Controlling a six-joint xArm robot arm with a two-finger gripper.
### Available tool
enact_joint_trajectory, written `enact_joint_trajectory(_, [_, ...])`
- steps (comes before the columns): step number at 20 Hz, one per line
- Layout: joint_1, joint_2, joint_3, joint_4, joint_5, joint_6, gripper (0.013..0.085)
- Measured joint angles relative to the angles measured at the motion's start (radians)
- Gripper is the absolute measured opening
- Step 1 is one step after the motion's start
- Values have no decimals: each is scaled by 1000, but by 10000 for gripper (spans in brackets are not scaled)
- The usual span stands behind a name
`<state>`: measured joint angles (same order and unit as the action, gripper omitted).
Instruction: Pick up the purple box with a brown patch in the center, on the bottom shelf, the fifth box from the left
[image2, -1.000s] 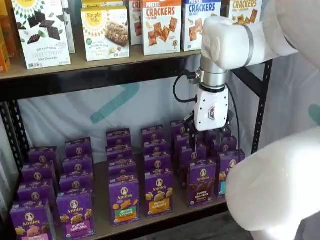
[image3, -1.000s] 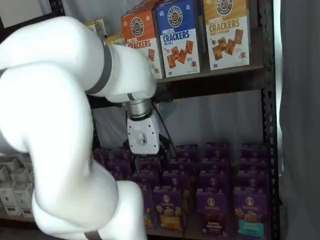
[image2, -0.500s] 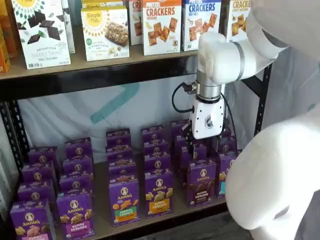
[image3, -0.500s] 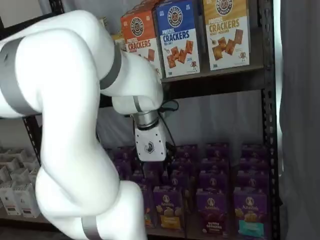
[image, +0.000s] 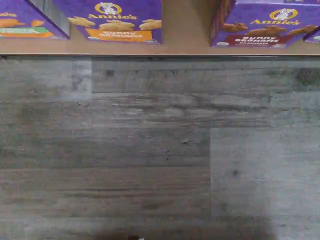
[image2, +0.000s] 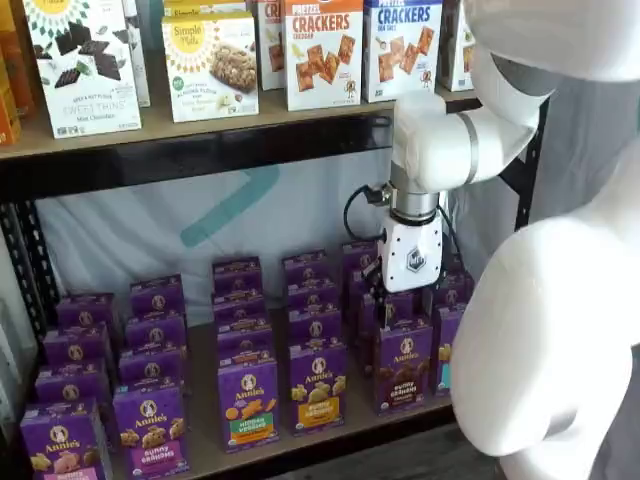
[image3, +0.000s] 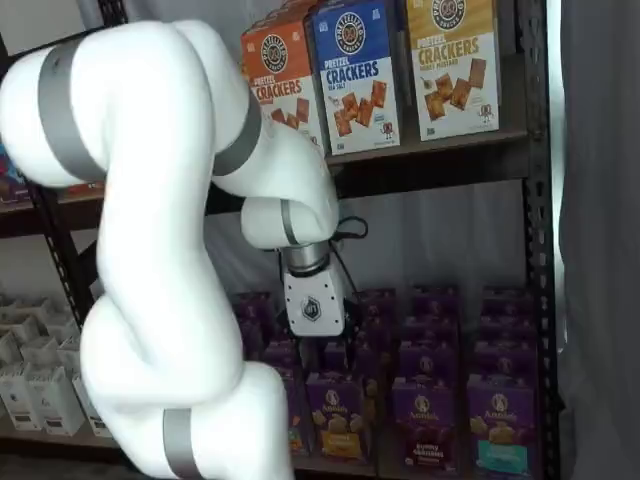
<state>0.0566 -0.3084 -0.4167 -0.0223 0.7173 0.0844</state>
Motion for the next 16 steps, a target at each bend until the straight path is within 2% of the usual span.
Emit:
enact_joint_trajectory(5, [-14, 103, -25, -22, -79, 4, 850])
enact_joint_trajectory(13, [-45, 268, -88, 30, -203, -71, 850])
enact_joint_trajectory(16, [-59, 325, -125, 18, -220, -74, 850])
